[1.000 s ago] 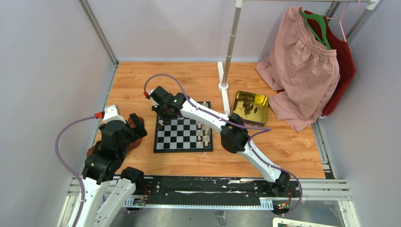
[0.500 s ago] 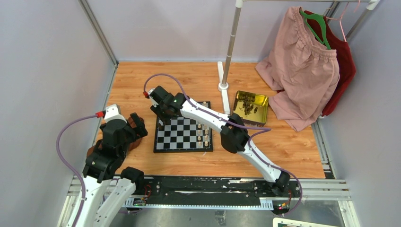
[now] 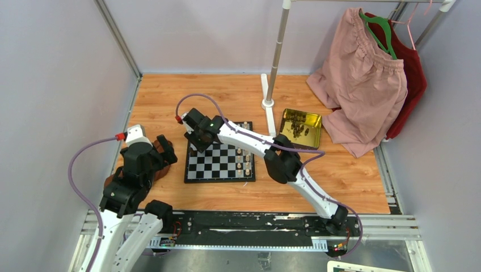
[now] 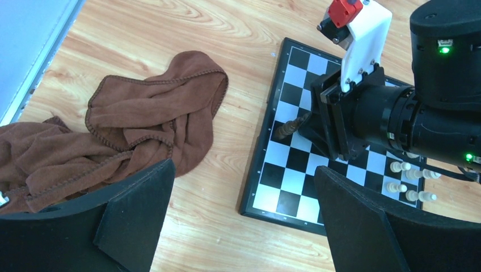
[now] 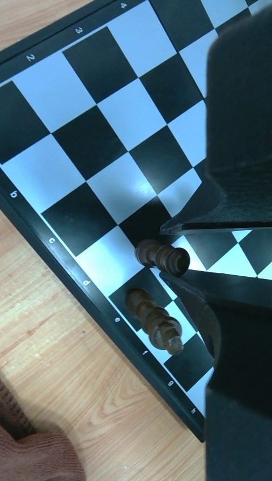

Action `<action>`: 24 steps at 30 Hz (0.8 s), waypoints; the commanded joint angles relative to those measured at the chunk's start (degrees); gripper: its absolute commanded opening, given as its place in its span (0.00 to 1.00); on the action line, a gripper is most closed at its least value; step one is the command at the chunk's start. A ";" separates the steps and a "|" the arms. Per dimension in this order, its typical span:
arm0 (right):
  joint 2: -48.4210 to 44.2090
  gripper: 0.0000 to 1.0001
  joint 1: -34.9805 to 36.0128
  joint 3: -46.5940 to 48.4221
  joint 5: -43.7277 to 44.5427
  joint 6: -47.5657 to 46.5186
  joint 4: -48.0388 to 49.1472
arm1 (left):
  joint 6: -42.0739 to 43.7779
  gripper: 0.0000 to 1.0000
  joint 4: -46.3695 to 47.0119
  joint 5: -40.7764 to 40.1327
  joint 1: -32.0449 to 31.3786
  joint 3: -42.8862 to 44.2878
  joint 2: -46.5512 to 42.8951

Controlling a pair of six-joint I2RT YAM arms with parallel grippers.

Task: Set up the chess pieces on the board
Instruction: Place the chess piece on the chessboard, then move the chess piece to the chessboard.

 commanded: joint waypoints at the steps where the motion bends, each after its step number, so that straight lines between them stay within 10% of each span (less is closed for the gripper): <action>1: -5.41 0.33 0.39 -2.65 -0.58 -1.41 2.73 | -0.47 1.00 0.54 0.28 -0.43 0.85 0.68; 10: -7.68 0.32 0.38 -5.50 0.82 -2.15 3.25 | -0.32 1.00 0.63 0.01 -0.43 1.18 1.08; 24: -9.04 0.00 -0.12 -10.53 1.19 -2.44 4.90 | 0.04 1.00 0.54 -0.42 -0.43 1.37 1.49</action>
